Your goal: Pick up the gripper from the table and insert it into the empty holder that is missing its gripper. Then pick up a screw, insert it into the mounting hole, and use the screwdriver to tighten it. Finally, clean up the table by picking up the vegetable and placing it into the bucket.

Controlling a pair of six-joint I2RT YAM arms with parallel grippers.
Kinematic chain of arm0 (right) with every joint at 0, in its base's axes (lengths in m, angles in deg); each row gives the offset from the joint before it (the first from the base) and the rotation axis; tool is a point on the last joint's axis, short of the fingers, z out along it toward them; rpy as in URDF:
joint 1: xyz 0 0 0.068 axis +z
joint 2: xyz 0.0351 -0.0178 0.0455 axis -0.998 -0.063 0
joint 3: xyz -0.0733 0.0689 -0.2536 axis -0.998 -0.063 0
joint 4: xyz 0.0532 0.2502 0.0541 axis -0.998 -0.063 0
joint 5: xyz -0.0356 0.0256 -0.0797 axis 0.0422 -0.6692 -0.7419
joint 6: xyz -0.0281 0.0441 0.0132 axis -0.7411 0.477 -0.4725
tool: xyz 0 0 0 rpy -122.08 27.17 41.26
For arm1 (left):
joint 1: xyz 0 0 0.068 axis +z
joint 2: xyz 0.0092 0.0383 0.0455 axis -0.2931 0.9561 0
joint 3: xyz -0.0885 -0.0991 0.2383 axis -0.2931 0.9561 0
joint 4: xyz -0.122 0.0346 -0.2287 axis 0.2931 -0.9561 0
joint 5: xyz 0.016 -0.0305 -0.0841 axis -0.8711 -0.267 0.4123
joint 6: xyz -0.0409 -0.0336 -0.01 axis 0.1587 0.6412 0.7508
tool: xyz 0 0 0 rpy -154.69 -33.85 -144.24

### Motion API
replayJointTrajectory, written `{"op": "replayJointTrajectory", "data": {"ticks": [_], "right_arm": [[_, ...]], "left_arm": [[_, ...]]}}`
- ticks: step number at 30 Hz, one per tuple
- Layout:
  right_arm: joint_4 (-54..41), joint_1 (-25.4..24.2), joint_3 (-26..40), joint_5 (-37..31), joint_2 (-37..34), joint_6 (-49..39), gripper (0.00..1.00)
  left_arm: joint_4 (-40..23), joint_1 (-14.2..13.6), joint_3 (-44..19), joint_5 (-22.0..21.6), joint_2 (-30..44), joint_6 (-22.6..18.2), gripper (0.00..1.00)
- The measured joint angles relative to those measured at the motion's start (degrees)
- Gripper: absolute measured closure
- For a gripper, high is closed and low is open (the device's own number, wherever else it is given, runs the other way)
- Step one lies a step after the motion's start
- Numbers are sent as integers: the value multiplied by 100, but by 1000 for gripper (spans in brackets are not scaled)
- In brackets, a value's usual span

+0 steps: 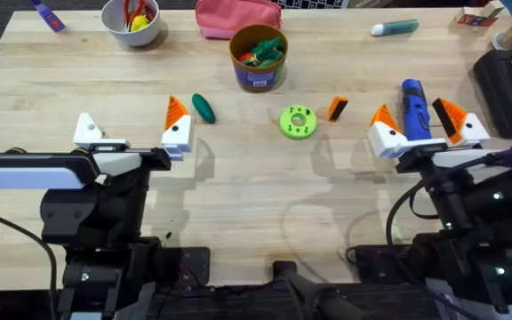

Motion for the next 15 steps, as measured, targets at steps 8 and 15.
{"op": "replayJointTrajectory", "data": {"ticks": [8,15], "right_arm": [[-9,0,2,0,0,-9,10],[345,0,0,16,-7,-9,10]], "left_arm": [[0,0,0,0,0,0,16],[416,0,-3,0,-2,0,16]]}}
